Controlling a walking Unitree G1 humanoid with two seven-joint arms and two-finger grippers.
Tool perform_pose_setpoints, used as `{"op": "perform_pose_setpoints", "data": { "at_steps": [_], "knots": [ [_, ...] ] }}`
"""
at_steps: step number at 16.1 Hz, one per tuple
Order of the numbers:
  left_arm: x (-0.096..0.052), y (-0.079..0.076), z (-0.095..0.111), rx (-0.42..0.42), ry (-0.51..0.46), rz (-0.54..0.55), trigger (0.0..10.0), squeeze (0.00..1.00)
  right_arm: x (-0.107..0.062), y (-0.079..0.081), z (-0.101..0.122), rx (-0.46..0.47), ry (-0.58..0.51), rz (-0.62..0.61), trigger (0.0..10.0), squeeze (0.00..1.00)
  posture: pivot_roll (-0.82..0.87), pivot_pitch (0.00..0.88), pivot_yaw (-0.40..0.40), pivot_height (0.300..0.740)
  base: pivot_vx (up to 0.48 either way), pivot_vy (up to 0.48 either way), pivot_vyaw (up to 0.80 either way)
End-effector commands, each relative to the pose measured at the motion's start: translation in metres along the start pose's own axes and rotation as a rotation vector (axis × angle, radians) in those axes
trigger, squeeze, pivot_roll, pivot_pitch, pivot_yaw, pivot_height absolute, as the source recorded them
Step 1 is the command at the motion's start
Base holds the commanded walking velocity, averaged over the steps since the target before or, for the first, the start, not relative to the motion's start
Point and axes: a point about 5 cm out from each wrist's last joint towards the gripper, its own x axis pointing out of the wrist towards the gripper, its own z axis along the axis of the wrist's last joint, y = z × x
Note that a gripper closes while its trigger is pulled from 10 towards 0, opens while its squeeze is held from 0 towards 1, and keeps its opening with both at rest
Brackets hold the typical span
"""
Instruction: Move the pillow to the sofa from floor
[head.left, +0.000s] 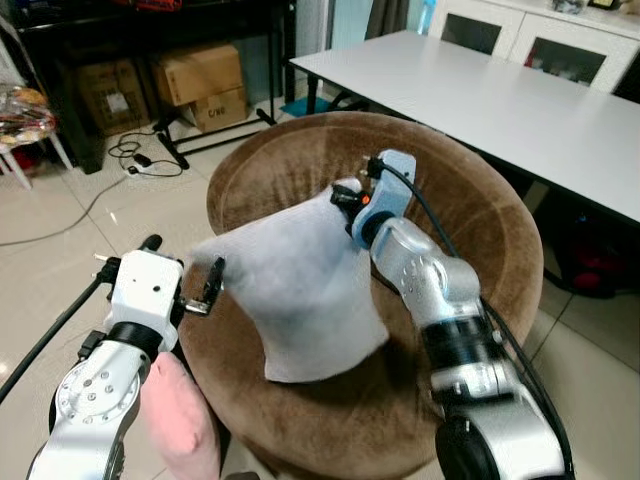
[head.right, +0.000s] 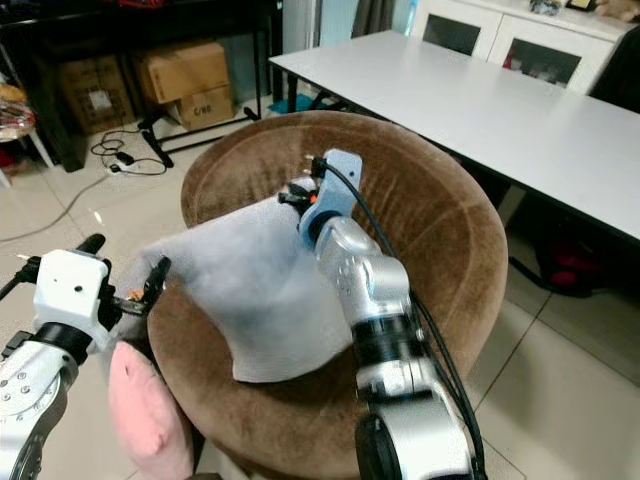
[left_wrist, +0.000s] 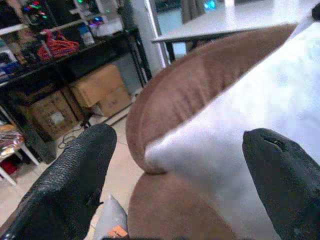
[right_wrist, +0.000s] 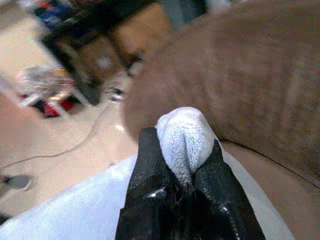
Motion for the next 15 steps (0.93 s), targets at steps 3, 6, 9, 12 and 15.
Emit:
{"op": "perform_pose_setpoints", "data": {
  "at_steps": [3,6,9,12,15],
  "knots": [
    [-0.005,-0.002,0.001,-0.031,0.012,-0.036,10.0,0.0,0.021,0.007,0.006,0.211,0.003,-0.228,10.0,0.0,0.14,0.0,-0.038,0.74,0.0,0.0,0.0],
    [-0.005,0.0,0.003,-0.026,0.01,-0.034,10.0,0.0,0.022,-0.029,0.017,0.339,-0.03,-0.437,10.0,0.0,0.14,0.0,-0.043,0.74,0.0,0.0,0.0],
    [-0.005,0.0,0.004,-0.028,0.004,-0.056,10.0,0.0,0.01,-0.089,0.028,0.481,-0.087,-0.661,10.0,0.0,0.14,0.0,-0.043,0.74,0.0,0.0,0.0],
    [-0.003,0.0,0.007,-0.032,-0.002,-0.094,10.0,0.0,-0.004,-0.126,0.039,0.527,-0.134,-0.798,10.0,0.0,0.14,0.0,-0.039,0.74,0.0,0.0,0.0],
    [-0.001,0.0,0.009,-0.034,-0.011,-0.12,10.0,0.0,-0.016,-0.15,0.05,0.533,-0.184,-0.89,10.0,0.0,0.13,0.0,-0.039,0.74,0.0,0.0,0.0]
  ]
}}
